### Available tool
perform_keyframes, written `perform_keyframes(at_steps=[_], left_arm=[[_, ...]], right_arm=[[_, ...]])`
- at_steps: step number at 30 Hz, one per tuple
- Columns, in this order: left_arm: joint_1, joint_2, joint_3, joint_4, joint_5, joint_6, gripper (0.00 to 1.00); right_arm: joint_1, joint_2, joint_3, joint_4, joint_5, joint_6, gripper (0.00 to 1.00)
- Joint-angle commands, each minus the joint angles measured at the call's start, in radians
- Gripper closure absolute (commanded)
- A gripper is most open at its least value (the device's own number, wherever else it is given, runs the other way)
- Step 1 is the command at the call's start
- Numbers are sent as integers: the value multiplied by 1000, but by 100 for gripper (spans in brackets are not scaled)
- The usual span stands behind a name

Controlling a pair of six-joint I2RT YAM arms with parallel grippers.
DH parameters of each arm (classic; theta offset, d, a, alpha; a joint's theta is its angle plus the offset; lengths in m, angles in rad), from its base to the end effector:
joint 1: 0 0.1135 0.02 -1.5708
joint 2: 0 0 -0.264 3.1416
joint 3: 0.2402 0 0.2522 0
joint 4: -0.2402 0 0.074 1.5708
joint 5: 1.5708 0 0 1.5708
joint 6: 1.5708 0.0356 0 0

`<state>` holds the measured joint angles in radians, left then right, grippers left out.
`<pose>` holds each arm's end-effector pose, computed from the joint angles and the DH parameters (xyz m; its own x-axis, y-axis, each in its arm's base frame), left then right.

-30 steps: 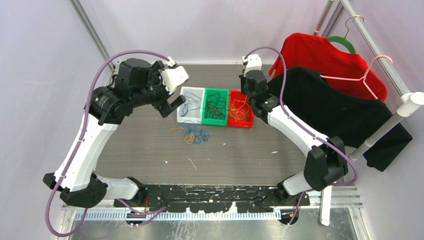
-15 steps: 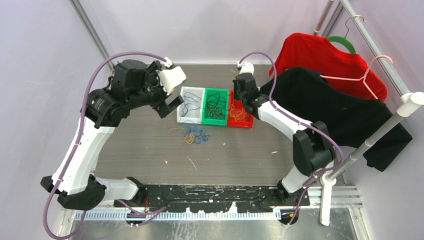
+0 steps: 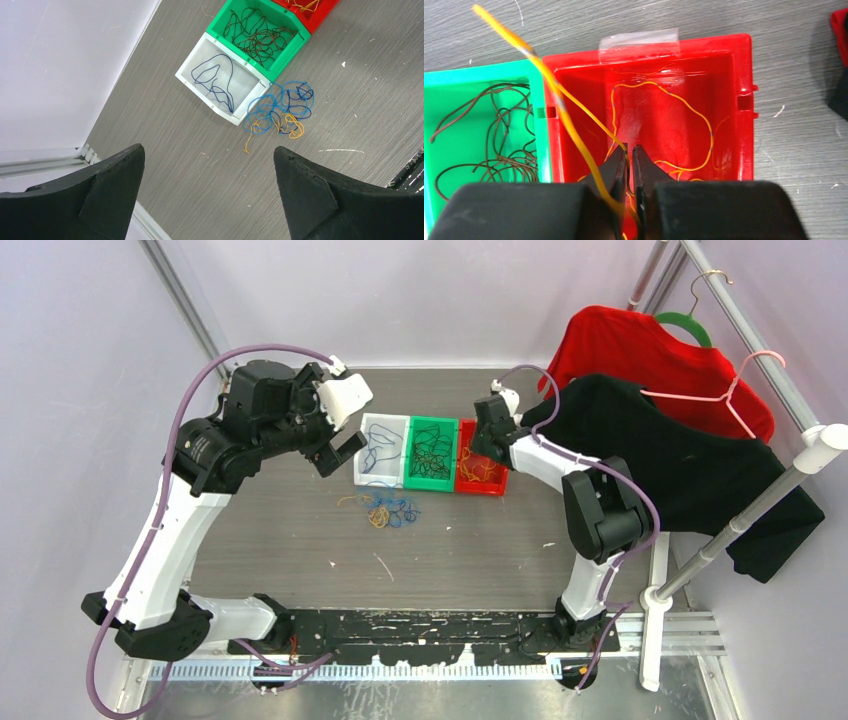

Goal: Untangle the cables
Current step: Place the cable in the bin.

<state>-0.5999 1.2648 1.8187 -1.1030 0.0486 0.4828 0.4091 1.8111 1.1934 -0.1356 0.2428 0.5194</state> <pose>0.1729 -0.1204 0.4879 -0.1039 0.6329 -0.7673 0.7297 0.5727 0.3736 0.3671 0.1498 0.2027 -0.6566 0.2405 -0.7149 0.1160 0.9687 0.2193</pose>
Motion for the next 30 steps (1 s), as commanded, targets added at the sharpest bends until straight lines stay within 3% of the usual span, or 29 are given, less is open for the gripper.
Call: perform_keyframes(at_steps=[1, 5, 10, 20, 30], left_arm=[[6, -23, 7, 44, -8, 11, 0], [5, -22, 8, 41, -9, 10, 0], [5, -21, 12, 36, -9, 11, 0], [5, -22, 13, 33, -7, 12, 0], [5, -24, 10, 34, -10, 13, 0]], right_arm=[[-5, -11, 38, 12, -2, 54, 78], [-8, -48, 33, 22, 8, 43, 58], [-14, -95, 52, -4, -7, 23, 50], [-38, -206, 85, -47, -50, -19, 46], [-43, -141, 160, -47, -70, -47, 51]])
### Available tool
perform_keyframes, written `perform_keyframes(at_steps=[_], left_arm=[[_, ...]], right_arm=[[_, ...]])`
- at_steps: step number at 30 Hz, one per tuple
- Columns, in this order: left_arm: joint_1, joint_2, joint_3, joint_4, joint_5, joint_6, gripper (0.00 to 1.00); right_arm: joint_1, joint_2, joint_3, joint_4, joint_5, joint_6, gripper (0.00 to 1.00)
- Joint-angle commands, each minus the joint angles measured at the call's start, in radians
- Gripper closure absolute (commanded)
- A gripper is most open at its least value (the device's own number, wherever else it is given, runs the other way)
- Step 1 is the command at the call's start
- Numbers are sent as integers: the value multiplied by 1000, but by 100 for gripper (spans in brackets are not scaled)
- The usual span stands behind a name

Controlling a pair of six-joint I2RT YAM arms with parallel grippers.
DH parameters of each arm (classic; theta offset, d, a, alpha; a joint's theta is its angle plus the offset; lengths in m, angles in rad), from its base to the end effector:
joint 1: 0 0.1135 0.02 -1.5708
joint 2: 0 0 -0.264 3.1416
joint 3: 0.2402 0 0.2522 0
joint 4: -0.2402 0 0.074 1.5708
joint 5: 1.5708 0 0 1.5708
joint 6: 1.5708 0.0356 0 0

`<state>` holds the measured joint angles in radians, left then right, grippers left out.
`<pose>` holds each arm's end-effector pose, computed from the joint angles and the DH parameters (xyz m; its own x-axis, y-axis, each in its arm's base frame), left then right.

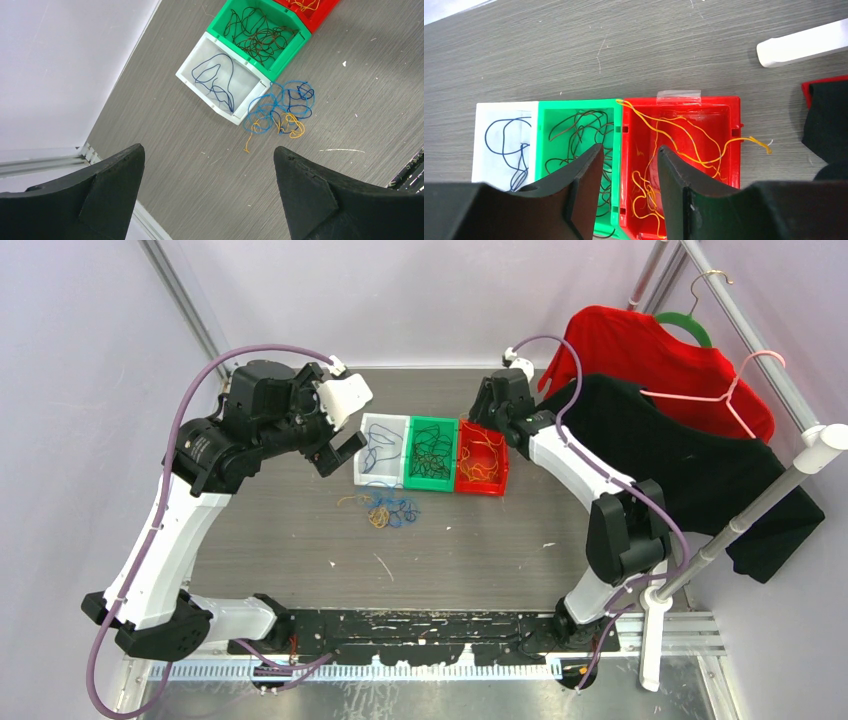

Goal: Untangle the cables
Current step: Place the cable in the bin.

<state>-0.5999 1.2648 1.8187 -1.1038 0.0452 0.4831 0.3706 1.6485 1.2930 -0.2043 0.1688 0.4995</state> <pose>0.1730 -0.1203 0.4879 -0.1052 0.6342 -0.7660 0.7280 0.5739 0.3751 0.3596 0.1333 0.2898 -0.5419 0.2960 -0.7866 0.0402 0.9440 0.3276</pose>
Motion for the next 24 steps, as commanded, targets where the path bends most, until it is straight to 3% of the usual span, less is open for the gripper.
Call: perform_keyframes(at_steps=[1, 6, 13, 24], left_arm=[[4, -23, 9, 34, -7, 12, 0], [5, -16, 16, 27, -7, 12, 0], [6, -16, 12, 27, -10, 14, 0], [9, -24, -3, 37, -18, 19, 0]], right_arm=[[-5, 39, 71, 21, 14, -32, 53], [-7, 112, 87, 18, 60, -68, 58], [-7, 161, 32, 77, 75, -74, 75], [-7, 213, -11, 110, 78, -67, 84]])
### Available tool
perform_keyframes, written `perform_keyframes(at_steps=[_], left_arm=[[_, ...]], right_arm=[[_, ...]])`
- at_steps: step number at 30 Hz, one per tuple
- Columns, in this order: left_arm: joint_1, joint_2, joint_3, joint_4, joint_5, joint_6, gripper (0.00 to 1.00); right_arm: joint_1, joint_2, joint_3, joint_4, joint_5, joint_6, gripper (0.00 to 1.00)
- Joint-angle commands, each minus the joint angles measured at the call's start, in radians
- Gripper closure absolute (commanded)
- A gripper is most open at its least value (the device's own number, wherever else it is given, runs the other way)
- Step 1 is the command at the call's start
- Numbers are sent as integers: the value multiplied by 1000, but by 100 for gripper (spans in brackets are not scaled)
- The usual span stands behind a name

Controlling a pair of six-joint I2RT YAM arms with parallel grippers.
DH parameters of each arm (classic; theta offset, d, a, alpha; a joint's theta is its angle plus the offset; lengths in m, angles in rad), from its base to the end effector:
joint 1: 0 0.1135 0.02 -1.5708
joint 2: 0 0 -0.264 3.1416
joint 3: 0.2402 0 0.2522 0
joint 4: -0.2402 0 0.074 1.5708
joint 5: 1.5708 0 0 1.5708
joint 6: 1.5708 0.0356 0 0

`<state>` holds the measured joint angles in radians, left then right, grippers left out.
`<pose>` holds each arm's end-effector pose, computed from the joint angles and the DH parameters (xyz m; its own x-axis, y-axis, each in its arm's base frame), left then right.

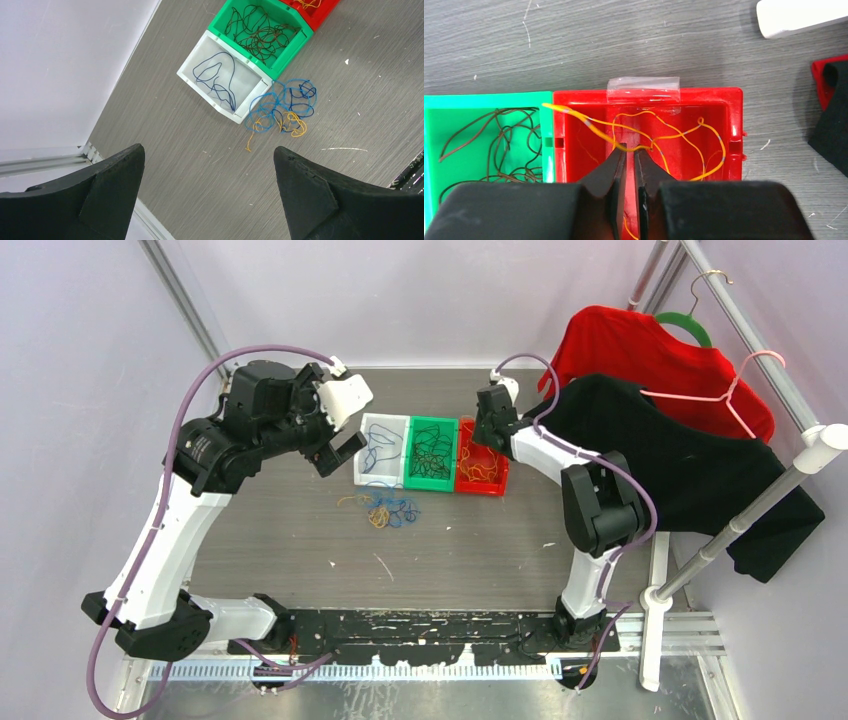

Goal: Untangle the cables
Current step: Place the cable in the bin.

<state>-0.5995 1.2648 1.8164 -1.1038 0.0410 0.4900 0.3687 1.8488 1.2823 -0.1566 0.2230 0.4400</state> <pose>0.1733 -0.1202 0.4872 -0.1032 0.6401 -0.7613 0.7267 0.5712 0.3817 0.3879 0.1414 0.2146 -0.6423 0.1972 -0.7407 0.0849 0.9787 0.1869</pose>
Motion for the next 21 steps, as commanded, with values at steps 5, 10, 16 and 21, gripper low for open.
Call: perform_keyframes(at_steps=[5, 10, 16, 21], left_arm=[[13, -26, -13, 30, -16, 10, 0], [17, -24, -14, 27, -15, 6, 0], [36, -25, -25, 21, 3, 3, 0], [114, -3, -32, -13, 94, -21, 0]], right_arm=[[-4, 47, -2, 60, 27, -3, 87], [-5, 47, -29, 69, 44, -1, 87], [-5, -27, -54, 56, 26, -7, 77], [-5, -169, -95, 34, -21, 17, 63]])
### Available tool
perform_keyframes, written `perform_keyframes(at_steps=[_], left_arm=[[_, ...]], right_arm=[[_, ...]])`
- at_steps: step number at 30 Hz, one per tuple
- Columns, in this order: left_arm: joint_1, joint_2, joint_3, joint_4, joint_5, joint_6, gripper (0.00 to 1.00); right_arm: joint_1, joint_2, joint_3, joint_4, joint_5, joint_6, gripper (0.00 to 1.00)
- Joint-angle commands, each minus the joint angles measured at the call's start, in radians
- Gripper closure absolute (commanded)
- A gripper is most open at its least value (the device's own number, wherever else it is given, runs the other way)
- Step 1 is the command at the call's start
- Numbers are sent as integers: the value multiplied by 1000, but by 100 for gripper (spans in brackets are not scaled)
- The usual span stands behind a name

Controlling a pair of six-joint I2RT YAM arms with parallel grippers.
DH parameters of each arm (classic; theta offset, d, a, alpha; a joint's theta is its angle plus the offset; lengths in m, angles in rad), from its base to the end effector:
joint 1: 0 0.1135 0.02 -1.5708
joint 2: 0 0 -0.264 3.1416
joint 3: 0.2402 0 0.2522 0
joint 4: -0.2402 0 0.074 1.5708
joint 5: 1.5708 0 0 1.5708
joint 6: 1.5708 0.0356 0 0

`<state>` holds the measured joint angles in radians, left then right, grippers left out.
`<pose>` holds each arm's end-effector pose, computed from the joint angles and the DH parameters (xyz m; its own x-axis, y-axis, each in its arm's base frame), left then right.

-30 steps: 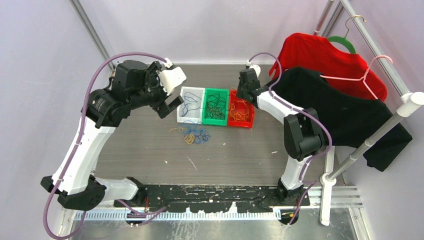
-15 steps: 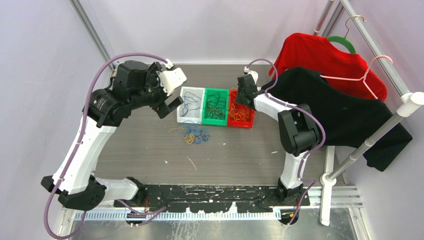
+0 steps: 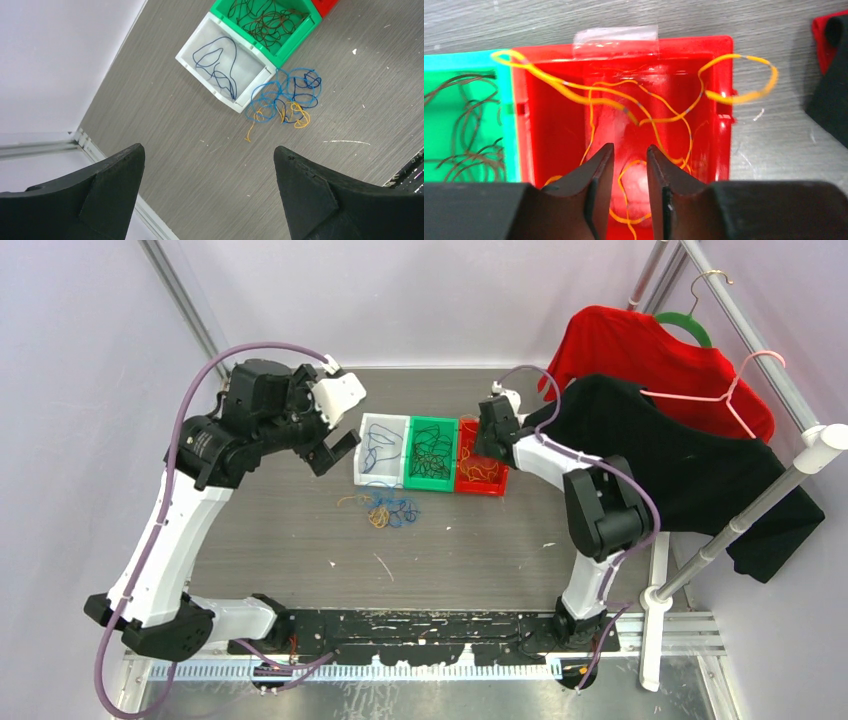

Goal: Untangle the cables
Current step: Place the cable in the bin.

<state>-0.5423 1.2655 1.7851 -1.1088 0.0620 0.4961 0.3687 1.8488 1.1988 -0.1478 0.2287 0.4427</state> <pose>0.1826 -0.1126 0.4781 -0.1524 0.6465 -0.7475 0.7184 0.5919 0.3655 0.3757 0.1365 0.1891 -0.6905 0.1805 -0.7005 0.1023 0.9830 0.1525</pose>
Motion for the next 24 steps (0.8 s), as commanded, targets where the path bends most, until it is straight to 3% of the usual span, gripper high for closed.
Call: perform_keyframes(at_steps=[1, 8, 18, 21, 24], left_arm=[[78, 14, -1, -19, 92, -29, 0], [160, 63, -90, -40, 178, -28, 0], [162, 59, -147, -57, 234, -48, 0], [166, 50, -155, -58, 240, -38, 0], [172, 50, -151, -54, 238, -36, 0]], right_arm=[[-5, -199, -20, 16, -32, 19, 62], [-5, -304, -34, 17, -27, 7, 56], [-14, -1, 223, 19, -37, -121, 49], [-16, 38, 234, 34, -60, -131, 52], [-17, 46, 218, 42, -70, -118, 61]])
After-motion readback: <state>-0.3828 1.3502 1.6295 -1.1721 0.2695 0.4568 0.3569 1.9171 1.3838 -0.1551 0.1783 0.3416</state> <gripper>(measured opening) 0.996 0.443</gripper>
